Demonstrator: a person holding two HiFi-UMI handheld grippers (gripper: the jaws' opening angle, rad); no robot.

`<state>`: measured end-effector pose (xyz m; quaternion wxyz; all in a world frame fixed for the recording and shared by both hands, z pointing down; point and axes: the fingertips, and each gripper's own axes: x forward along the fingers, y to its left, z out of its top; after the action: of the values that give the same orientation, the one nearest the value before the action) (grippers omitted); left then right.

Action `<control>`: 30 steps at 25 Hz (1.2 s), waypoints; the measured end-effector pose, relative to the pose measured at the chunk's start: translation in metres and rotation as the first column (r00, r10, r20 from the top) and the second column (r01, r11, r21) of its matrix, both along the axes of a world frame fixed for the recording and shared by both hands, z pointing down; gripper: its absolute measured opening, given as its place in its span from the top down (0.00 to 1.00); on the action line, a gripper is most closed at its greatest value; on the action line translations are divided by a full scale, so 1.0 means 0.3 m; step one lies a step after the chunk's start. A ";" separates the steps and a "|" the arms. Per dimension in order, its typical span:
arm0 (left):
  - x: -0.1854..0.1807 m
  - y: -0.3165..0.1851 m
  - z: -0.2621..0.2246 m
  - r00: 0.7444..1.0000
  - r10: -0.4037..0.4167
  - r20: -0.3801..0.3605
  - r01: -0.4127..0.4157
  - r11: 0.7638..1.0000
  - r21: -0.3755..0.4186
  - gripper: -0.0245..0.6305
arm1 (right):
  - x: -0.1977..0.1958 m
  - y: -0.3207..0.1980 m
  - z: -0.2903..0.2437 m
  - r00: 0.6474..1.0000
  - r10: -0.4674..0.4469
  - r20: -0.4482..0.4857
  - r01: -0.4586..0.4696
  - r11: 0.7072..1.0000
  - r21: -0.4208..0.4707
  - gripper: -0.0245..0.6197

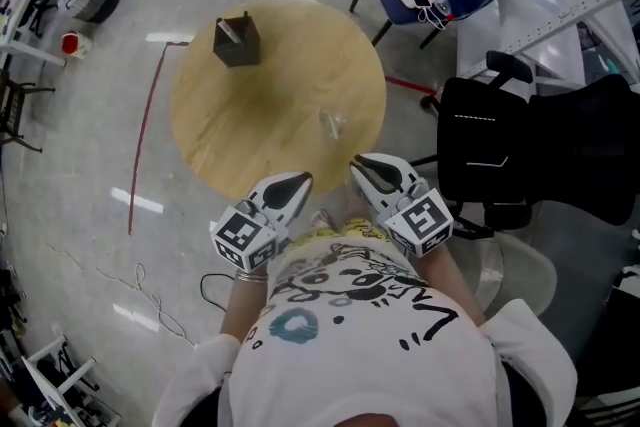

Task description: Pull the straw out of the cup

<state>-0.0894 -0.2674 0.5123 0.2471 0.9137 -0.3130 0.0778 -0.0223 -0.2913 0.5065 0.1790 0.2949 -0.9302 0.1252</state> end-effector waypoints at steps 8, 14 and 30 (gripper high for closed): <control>-0.016 -0.126 -0.006 0.994 -0.104 0.042 0.104 0.995 0.006 0.94 | -0.065 -0.102 0.153 0.933 -0.272 -0.237 0.284 0.959 0.019 0.80; -0.023 -0.214 -0.028 0.979 -0.197 0.047 0.197 0.980 0.011 0.94 | -0.126 -0.173 0.171 0.868 -0.406 -0.285 0.436 0.898 0.051 0.80; 0.024 -0.345 -0.042 0.946 -0.320 0.055 0.319 0.947 0.023 0.94 | -0.087 -0.330 -0.062 0.868 -0.497 -0.010 0.497 0.867 0.029 0.90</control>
<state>-0.0821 -0.3709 0.4995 0.2410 0.8499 -0.4646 0.0610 -0.0484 -0.3902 0.4879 0.2017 0.0483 -0.9764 0.0607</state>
